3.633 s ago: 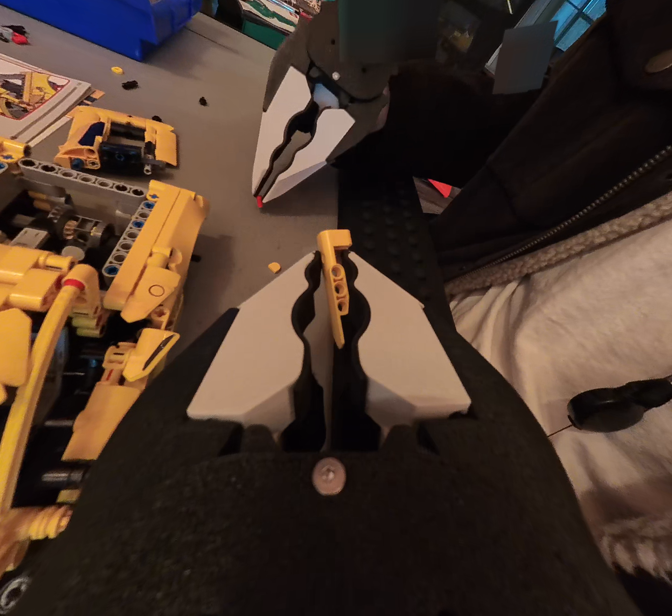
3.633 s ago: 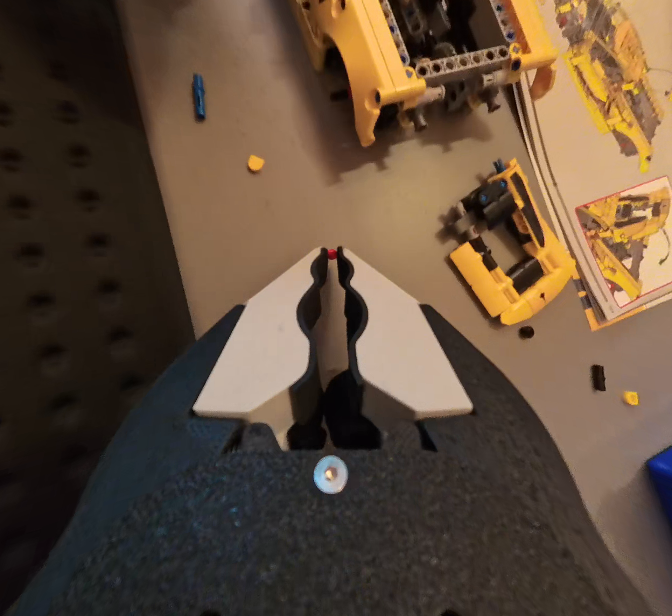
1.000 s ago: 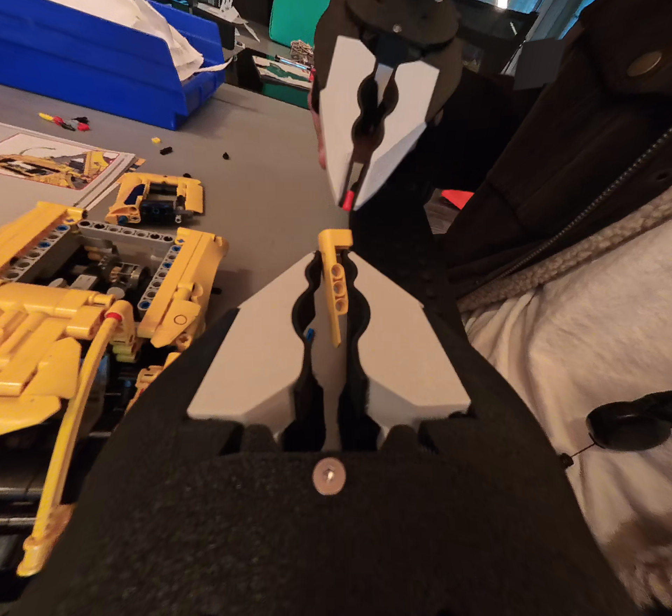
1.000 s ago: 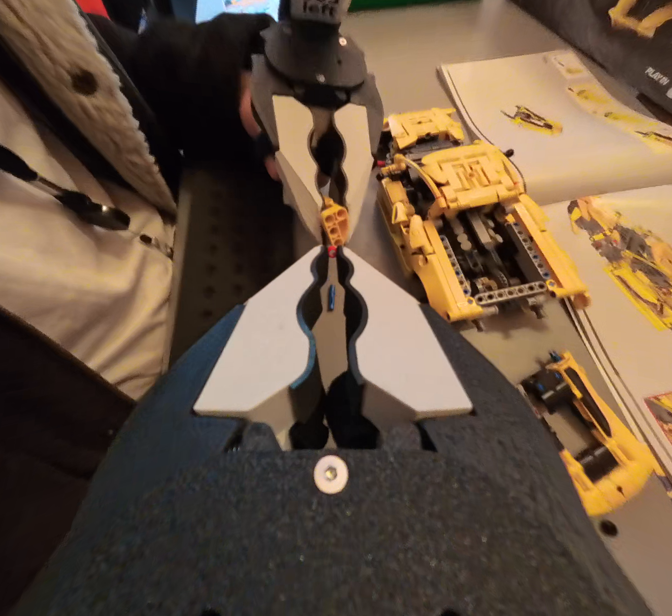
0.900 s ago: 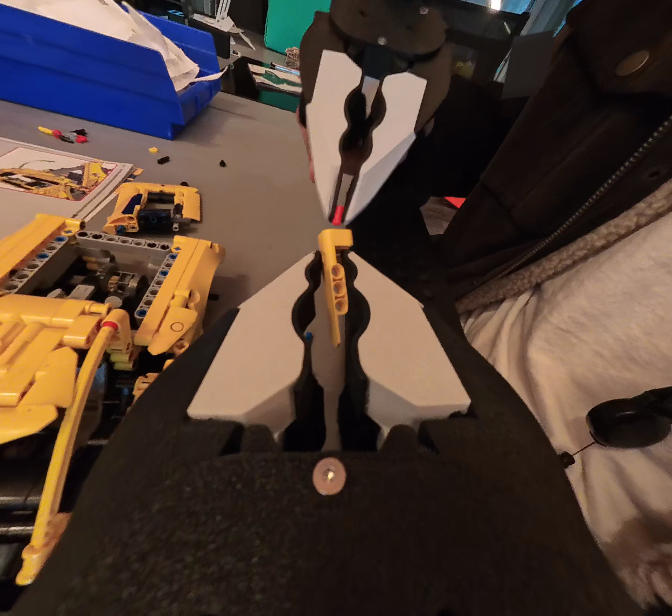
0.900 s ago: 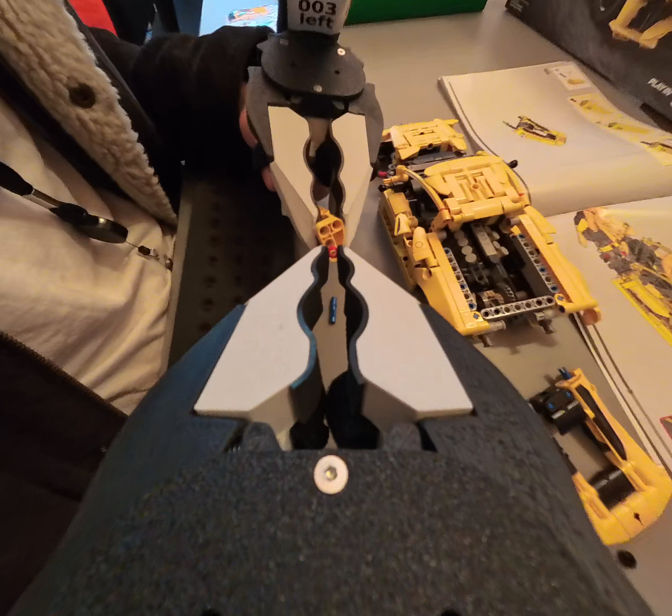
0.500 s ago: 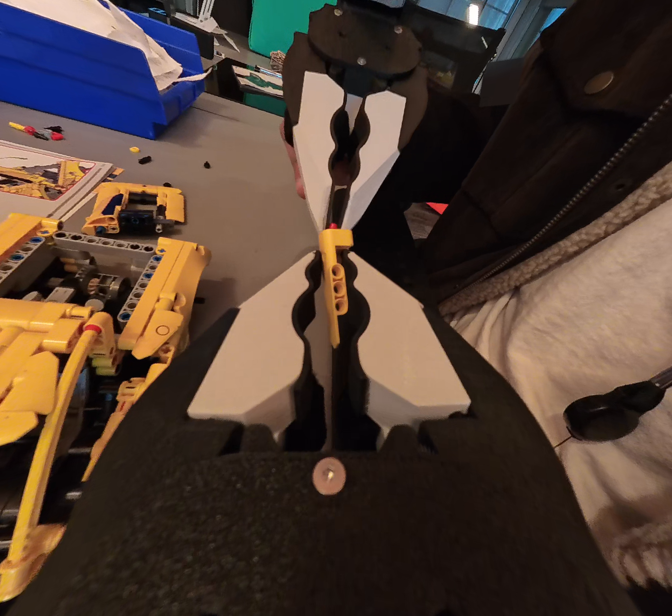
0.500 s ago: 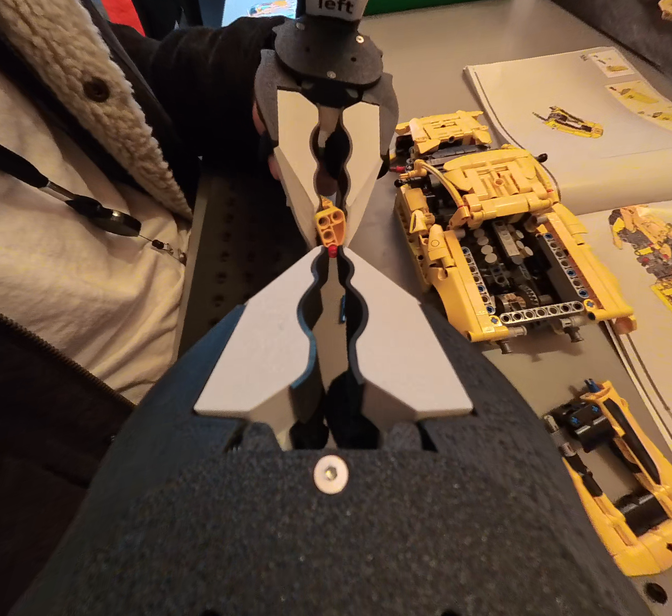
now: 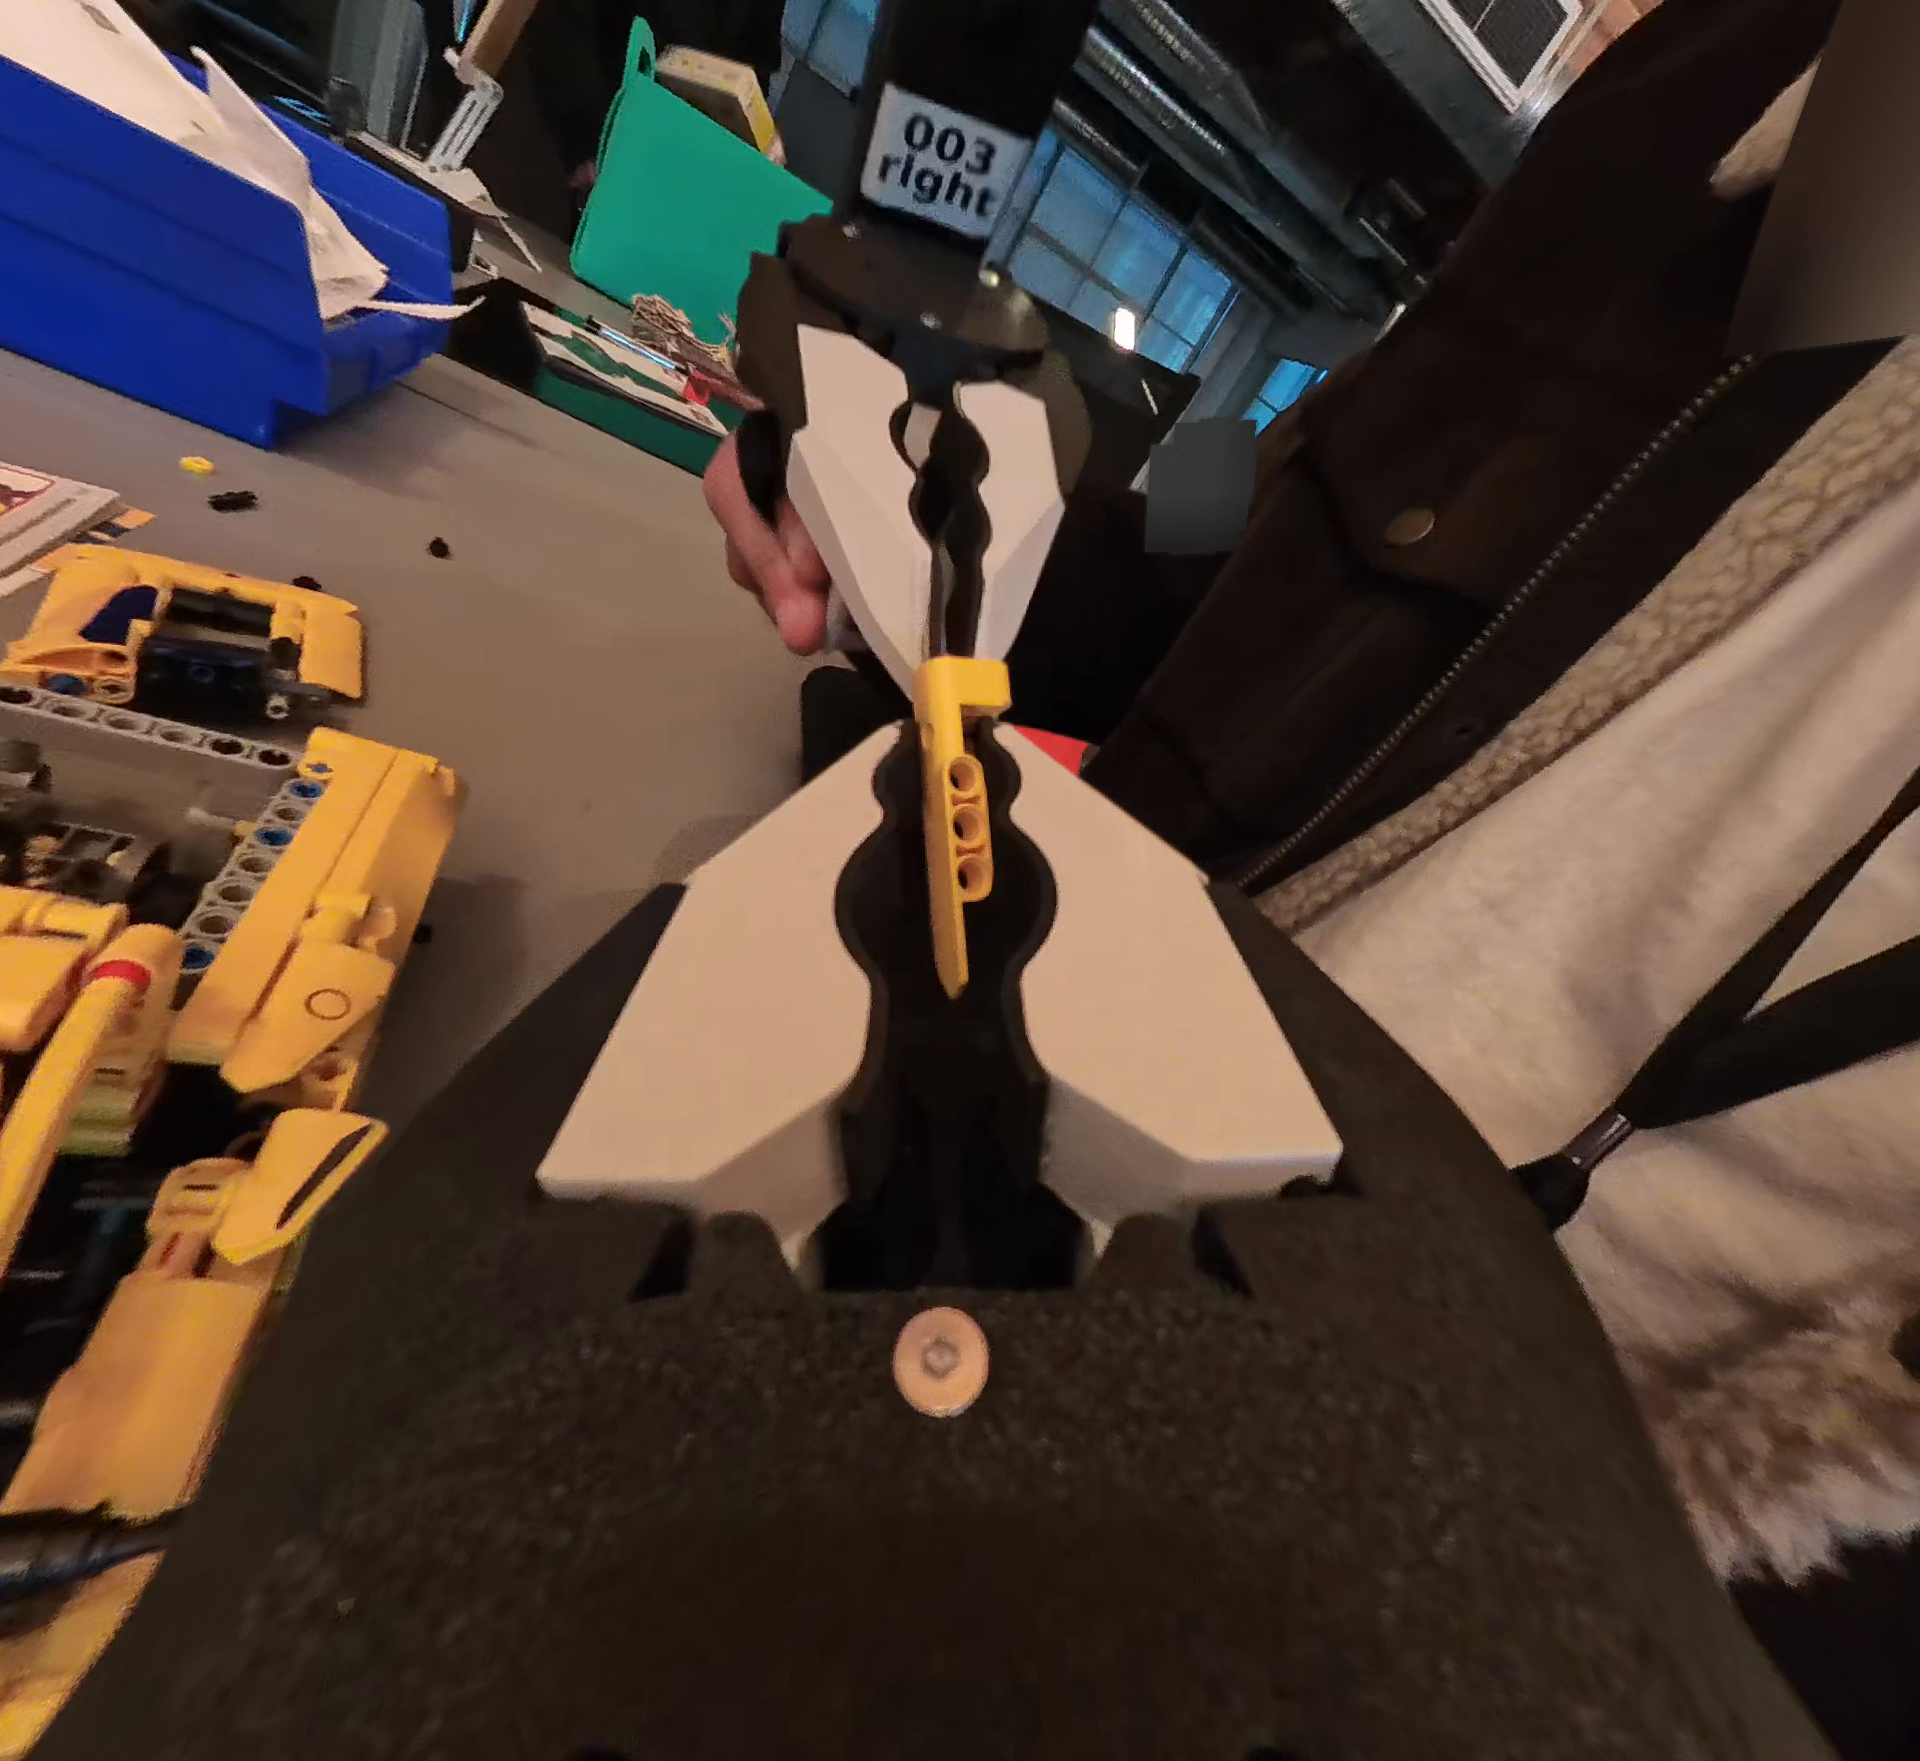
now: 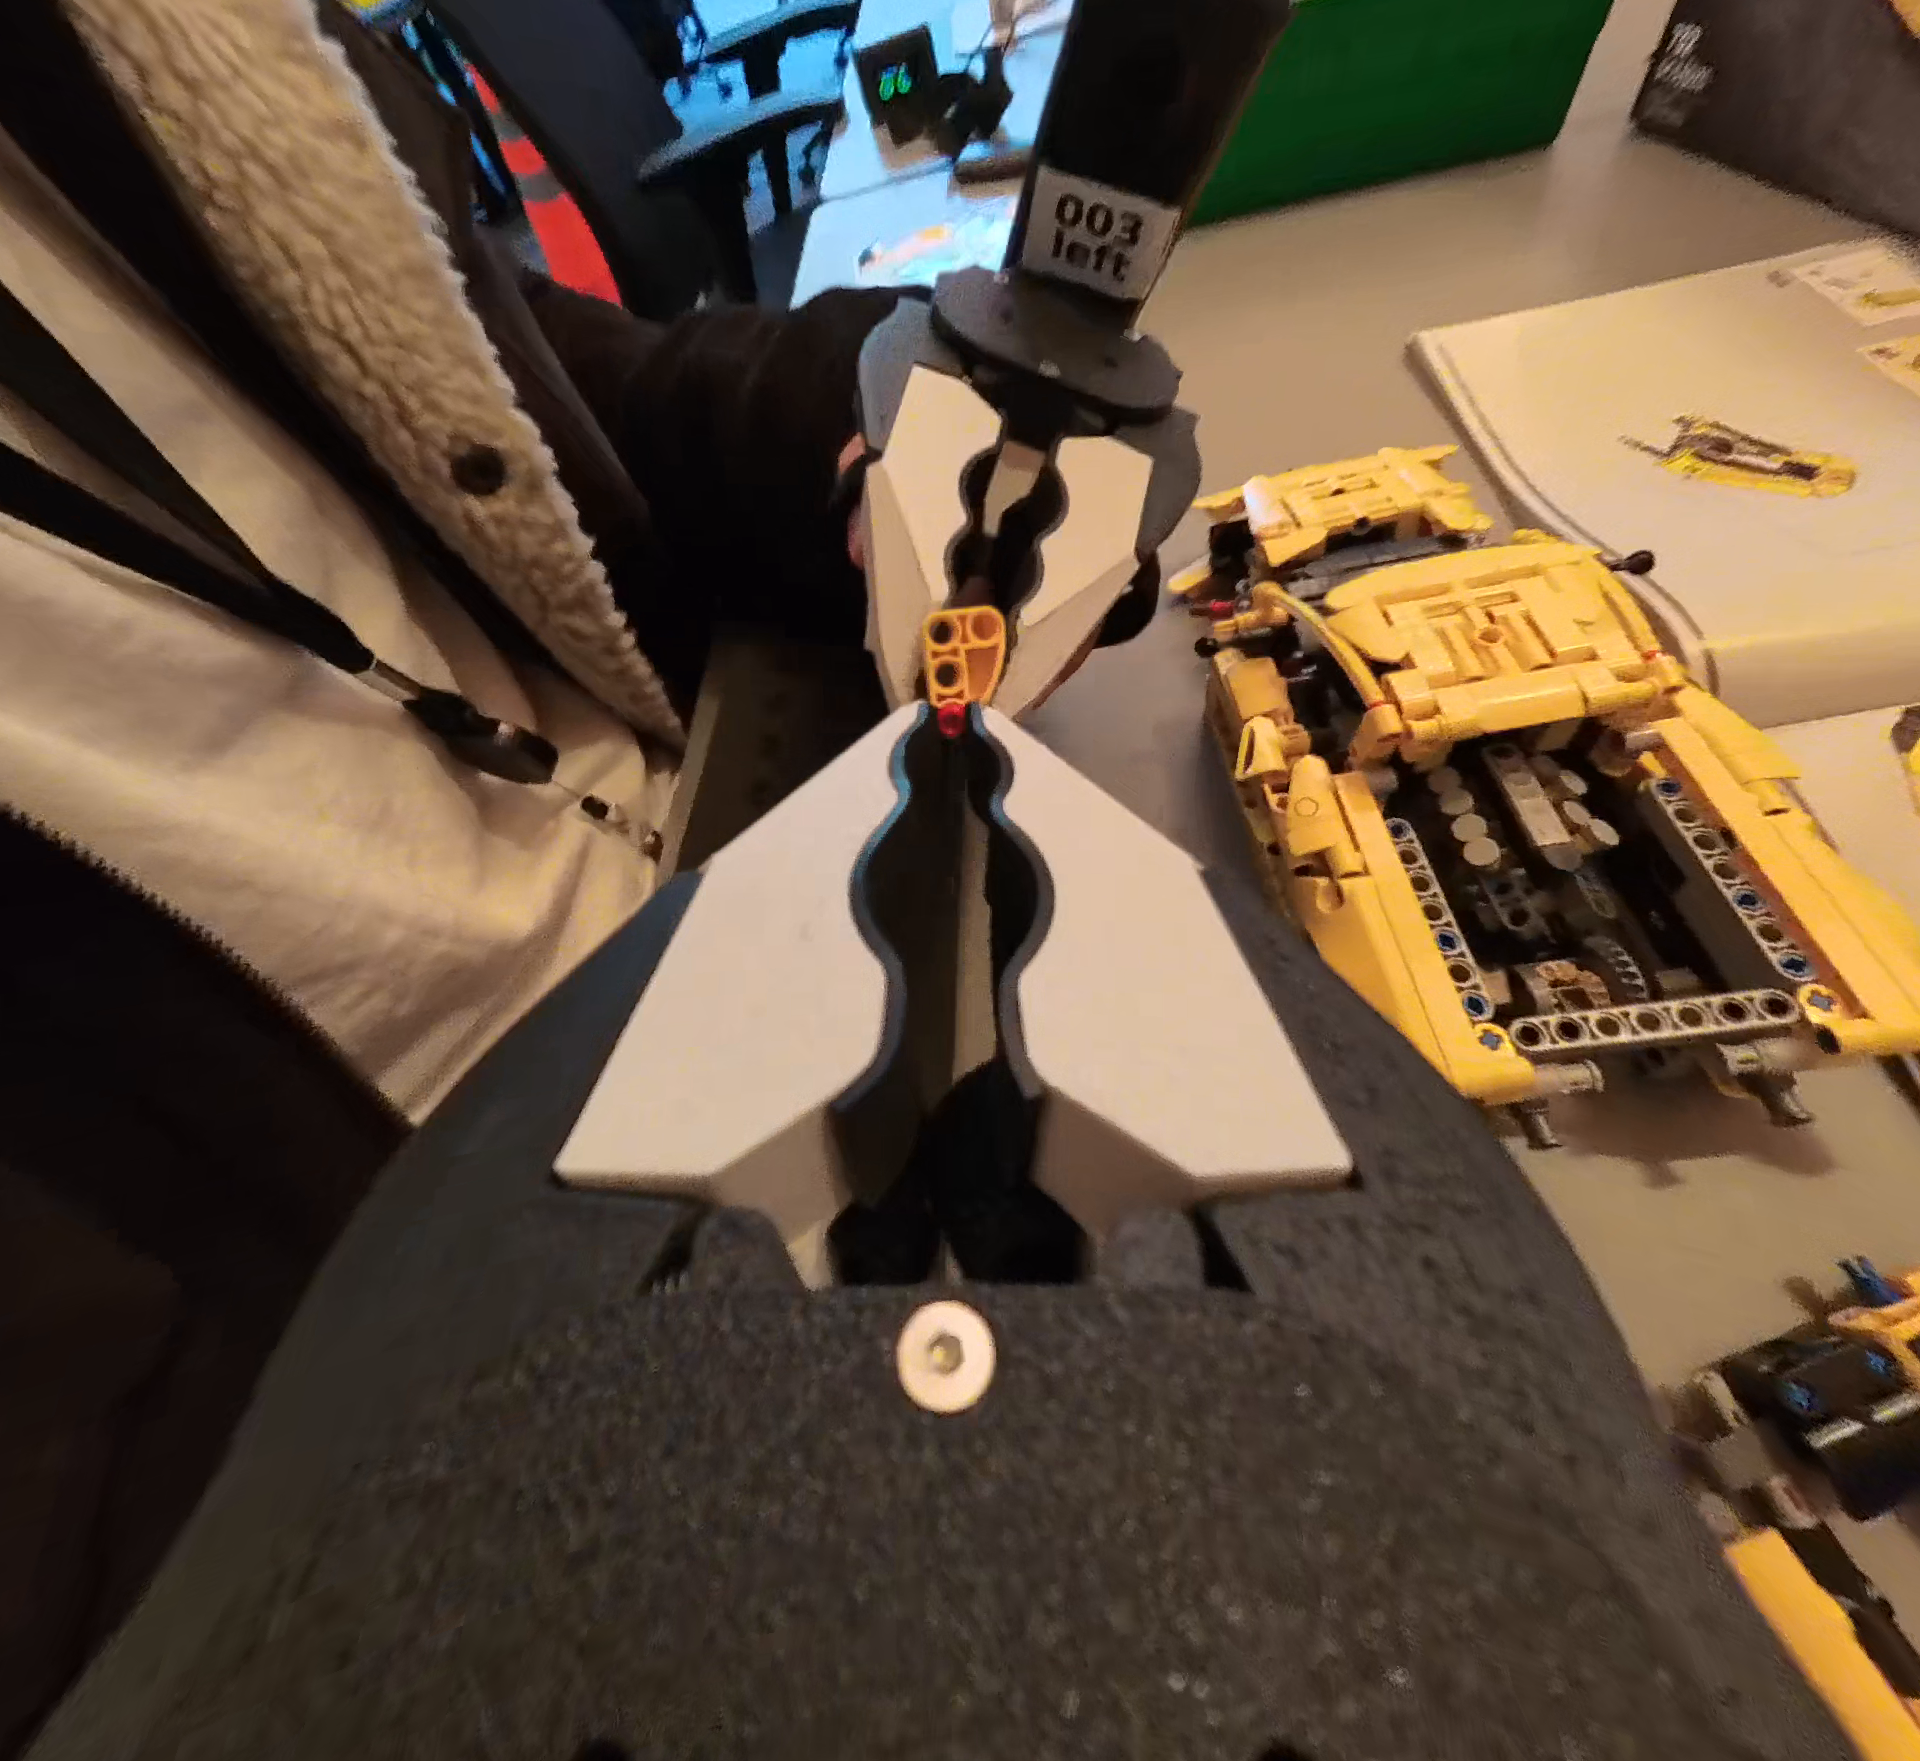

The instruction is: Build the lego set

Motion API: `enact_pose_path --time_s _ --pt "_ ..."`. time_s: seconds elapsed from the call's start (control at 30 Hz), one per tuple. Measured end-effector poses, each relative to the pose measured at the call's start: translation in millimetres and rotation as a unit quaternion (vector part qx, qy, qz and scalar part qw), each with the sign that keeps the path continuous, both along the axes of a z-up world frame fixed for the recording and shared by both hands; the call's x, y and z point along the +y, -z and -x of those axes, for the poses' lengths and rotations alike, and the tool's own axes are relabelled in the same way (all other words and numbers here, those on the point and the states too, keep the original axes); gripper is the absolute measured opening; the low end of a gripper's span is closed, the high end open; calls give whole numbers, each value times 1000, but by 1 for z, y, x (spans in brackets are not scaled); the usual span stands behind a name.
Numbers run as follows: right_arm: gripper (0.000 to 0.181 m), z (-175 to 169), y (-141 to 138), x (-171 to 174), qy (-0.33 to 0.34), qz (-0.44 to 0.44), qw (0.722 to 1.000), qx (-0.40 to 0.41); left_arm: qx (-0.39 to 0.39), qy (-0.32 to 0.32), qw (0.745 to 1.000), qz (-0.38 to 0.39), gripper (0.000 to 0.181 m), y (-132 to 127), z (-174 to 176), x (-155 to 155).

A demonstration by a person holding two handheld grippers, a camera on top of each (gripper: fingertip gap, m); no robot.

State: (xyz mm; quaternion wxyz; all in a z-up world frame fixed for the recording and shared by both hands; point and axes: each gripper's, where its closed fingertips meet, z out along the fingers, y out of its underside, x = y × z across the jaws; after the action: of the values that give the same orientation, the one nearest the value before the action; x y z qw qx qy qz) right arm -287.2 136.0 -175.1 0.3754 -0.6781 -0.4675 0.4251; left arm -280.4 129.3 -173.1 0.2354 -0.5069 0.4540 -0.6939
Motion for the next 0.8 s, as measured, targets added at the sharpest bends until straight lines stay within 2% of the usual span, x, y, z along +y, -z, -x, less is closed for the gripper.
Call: enact_pose_path --time_s 0.1,0.37,0.8 --pt "5 -3 3 5 0 -7 999 -47 12 -9 1000 0 9 4 -3 3" --pt "18 -4 -3 14 9 -10 998 -68 -5 -14 1000 4 10 -3 0 5" --pt "10 -5 -4 11 4 -24 997 -68 -1 -23 1000 7 10 -2 1 10"
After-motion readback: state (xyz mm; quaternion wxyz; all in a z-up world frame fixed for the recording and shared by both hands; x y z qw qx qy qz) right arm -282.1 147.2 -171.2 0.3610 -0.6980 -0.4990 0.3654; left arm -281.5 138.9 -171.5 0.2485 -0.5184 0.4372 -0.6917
